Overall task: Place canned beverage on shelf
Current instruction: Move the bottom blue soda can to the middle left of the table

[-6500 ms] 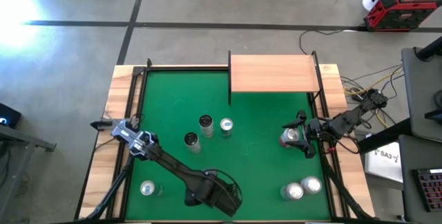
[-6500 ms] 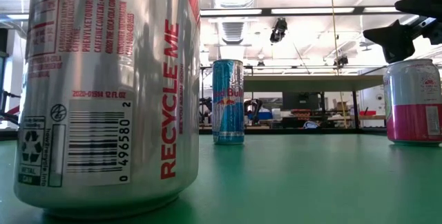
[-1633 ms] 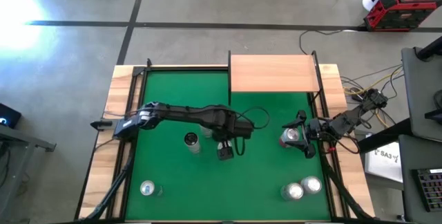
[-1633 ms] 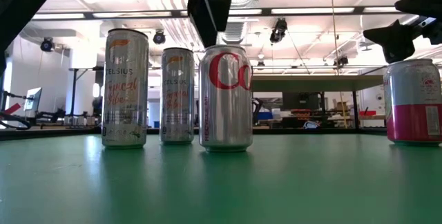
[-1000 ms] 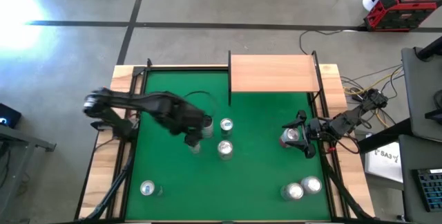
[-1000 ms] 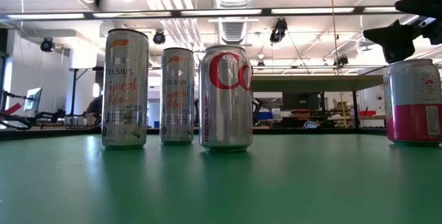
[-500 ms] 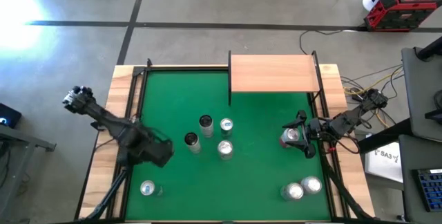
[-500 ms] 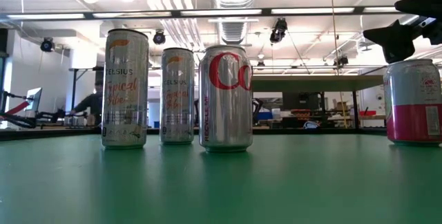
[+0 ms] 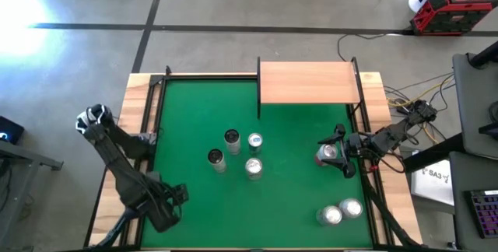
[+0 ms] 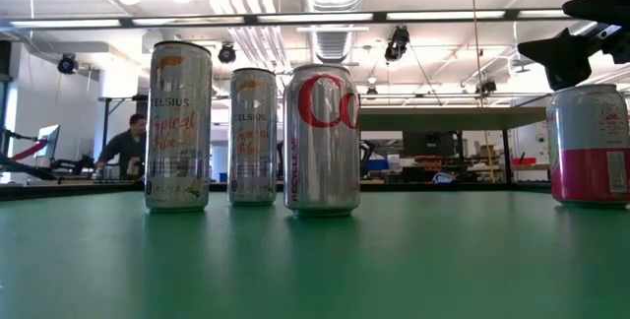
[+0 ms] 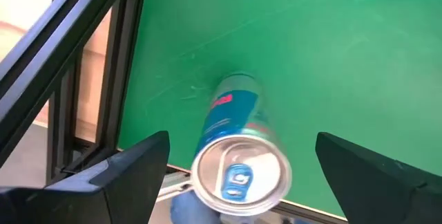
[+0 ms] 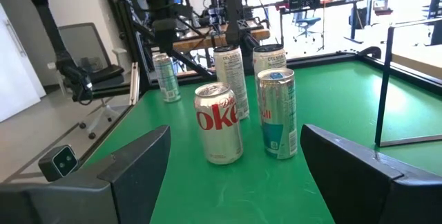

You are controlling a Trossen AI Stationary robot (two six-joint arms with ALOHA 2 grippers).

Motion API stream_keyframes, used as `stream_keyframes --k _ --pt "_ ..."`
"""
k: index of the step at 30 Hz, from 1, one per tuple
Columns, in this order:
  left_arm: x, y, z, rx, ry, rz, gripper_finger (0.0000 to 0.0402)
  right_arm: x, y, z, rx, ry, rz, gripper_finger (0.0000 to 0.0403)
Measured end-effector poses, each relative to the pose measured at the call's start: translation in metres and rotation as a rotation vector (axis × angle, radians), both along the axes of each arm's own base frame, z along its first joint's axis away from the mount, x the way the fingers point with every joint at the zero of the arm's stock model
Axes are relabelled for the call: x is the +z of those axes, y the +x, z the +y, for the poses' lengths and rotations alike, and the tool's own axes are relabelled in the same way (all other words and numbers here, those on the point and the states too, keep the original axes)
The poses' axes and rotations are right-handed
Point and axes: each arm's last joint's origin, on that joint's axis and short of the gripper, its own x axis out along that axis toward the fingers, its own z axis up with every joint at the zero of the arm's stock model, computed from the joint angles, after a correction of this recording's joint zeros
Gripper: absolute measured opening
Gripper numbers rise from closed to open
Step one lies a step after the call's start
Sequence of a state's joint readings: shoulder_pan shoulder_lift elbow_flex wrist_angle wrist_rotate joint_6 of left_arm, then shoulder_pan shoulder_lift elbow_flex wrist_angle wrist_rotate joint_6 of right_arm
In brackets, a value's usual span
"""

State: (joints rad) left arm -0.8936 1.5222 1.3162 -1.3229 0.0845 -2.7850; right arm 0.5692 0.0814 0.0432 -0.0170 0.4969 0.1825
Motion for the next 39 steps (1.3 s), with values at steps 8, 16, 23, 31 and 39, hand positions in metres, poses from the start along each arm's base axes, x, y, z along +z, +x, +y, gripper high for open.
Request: stream_keyframes --k 8,16,23,31,39 --pt "-0.012 -0.002 -0.024 -0.056 0.04 0.007 0.0347 0.0 0.0 0.0 0.0 0.0 0.0 0.0315" --pt "-0.026 0.003 -0.034 -0.063 0.081 -0.014 0.0346 0.0 0.0 0.0 0.0 0.0 0.0 0.0315" --pt "-0.032 0.007 -0.039 -0.081 0.082 -0.034 0.0314 0.0 0.0 0.0 0.0 0.0 0.0 0.0315" --pt "-0.036 0.008 -0.041 -0.143 0.095 -0.019 0.0228 0.0 0.0 0.0 0.0 0.0 0.0 0.0315" --pt "-0.036 0.008 -0.041 -0.142 0.096 -0.019 0.0215 0.0 0.0 0.0 0.0 0.0 0.001 0.0315"
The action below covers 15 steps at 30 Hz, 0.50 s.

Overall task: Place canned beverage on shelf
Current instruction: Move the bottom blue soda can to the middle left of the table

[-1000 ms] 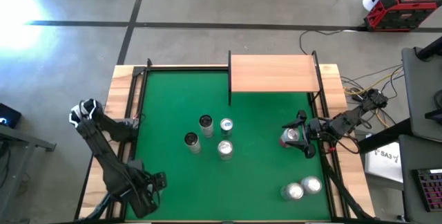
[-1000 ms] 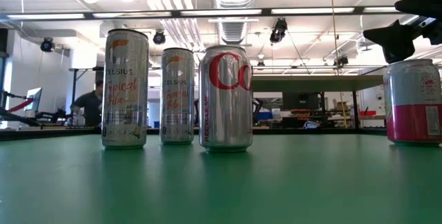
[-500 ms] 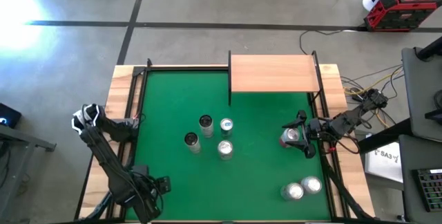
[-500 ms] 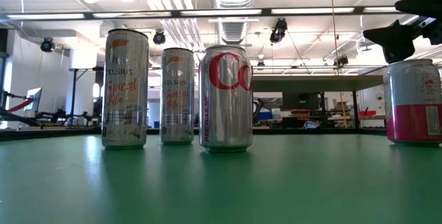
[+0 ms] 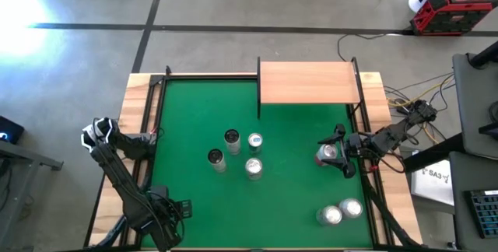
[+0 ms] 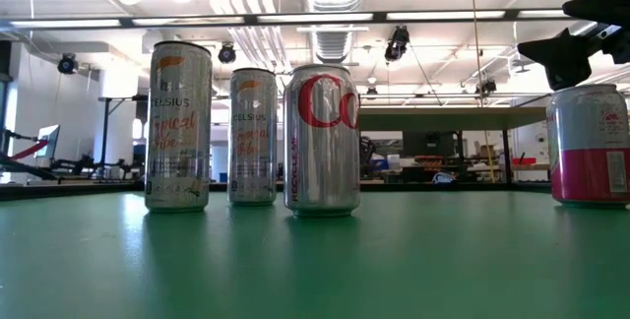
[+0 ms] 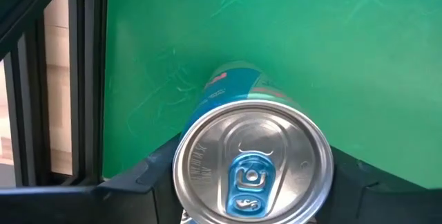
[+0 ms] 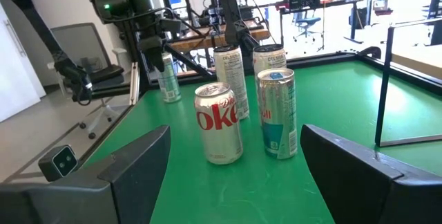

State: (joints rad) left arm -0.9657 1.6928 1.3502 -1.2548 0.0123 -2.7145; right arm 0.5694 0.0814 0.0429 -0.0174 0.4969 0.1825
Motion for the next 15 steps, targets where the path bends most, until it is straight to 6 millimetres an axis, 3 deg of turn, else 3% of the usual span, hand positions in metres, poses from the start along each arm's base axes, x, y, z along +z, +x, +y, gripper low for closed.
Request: stream_keyframes --k 5,15 --pt "0.002 0.006 0.003 0.071 -0.004 -0.006 0.0215 0.0 0.0 0.0 0.0 0.0 0.0 0.0315" --pt "0.013 0.042 0.023 0.096 -0.032 -0.05 0.0215 0.0 0.0 0.0 0.0 0.0 0.0 0.0315"
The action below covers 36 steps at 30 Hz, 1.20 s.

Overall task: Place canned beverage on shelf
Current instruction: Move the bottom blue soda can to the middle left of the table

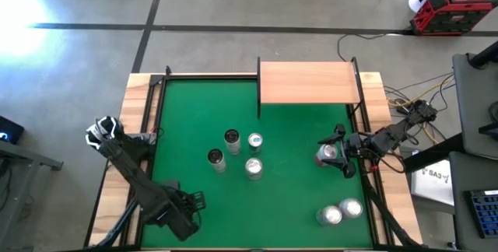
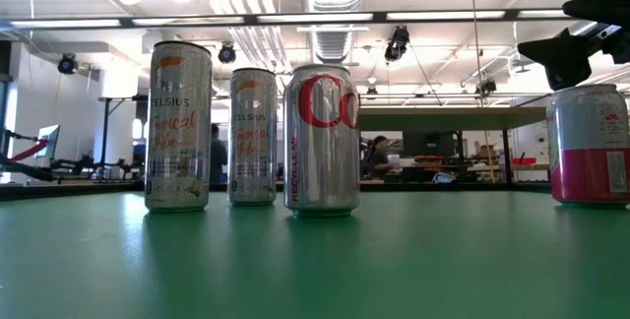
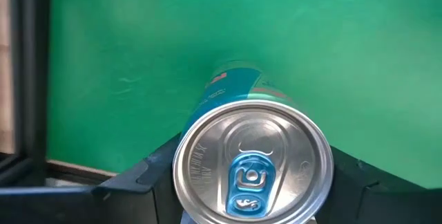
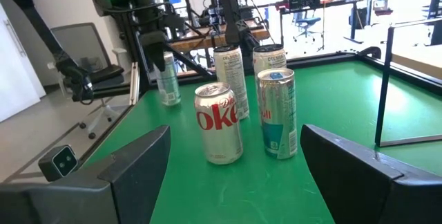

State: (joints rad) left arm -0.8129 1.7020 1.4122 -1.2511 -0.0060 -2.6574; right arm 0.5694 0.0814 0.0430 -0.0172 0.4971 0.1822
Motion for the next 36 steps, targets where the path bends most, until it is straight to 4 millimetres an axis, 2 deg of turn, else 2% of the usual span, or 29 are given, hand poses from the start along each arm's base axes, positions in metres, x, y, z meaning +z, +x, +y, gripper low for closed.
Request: stream_keyframes --k 14,24,36 --pt "0.0 0.034 0.032 0.235 -0.019 -0.034 0.0215 0.0 0.0 0.0 0.0 0.0 0.0 0.0315" --pt "0.0 0.057 0.063 0.414 -0.029 -0.041 0.0215 0.0 0.0 0.0 0.0 0.001 0.0 0.0315" --pt "0.0 0.065 0.08 0.663 -0.068 0.007 0.0238 0.0 0.0 0.0 0.0 0.0 0.0 0.0315"
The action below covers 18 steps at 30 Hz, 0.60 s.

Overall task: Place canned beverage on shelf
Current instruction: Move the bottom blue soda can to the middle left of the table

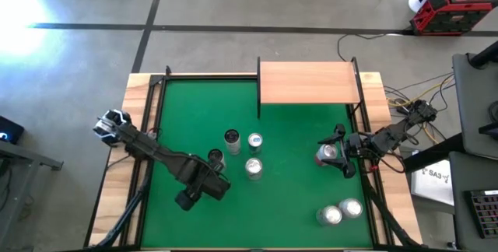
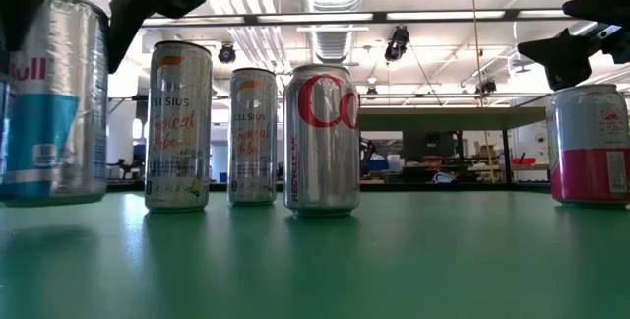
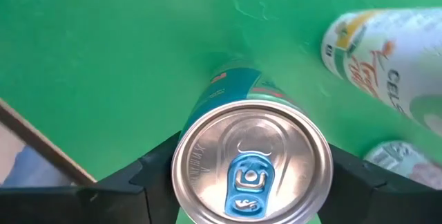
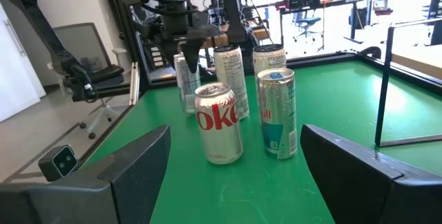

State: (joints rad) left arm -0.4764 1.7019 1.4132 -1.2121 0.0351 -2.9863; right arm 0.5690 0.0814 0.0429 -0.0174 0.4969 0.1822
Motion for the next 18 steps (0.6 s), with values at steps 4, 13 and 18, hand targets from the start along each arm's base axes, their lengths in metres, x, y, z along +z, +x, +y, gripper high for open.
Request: stream_keyframes --k 4,13,18 --pt "0.0 0.001 0.005 0.053 -0.028 0.034 0.024 0.0 0.0 0.0 0.0 0.0 0.0 0.0315" --pt "0.0 0.001 0.013 0.15 -0.012 0.067 0.0243 0.0 0.0 0.0 0.0 0.0 0.0 0.0315" --pt "0.0 0.002 0.015 0.198 -0.013 0.069 0.0243 0.0 0.0 0.0 0.0 0.001 0.0 0.0315"
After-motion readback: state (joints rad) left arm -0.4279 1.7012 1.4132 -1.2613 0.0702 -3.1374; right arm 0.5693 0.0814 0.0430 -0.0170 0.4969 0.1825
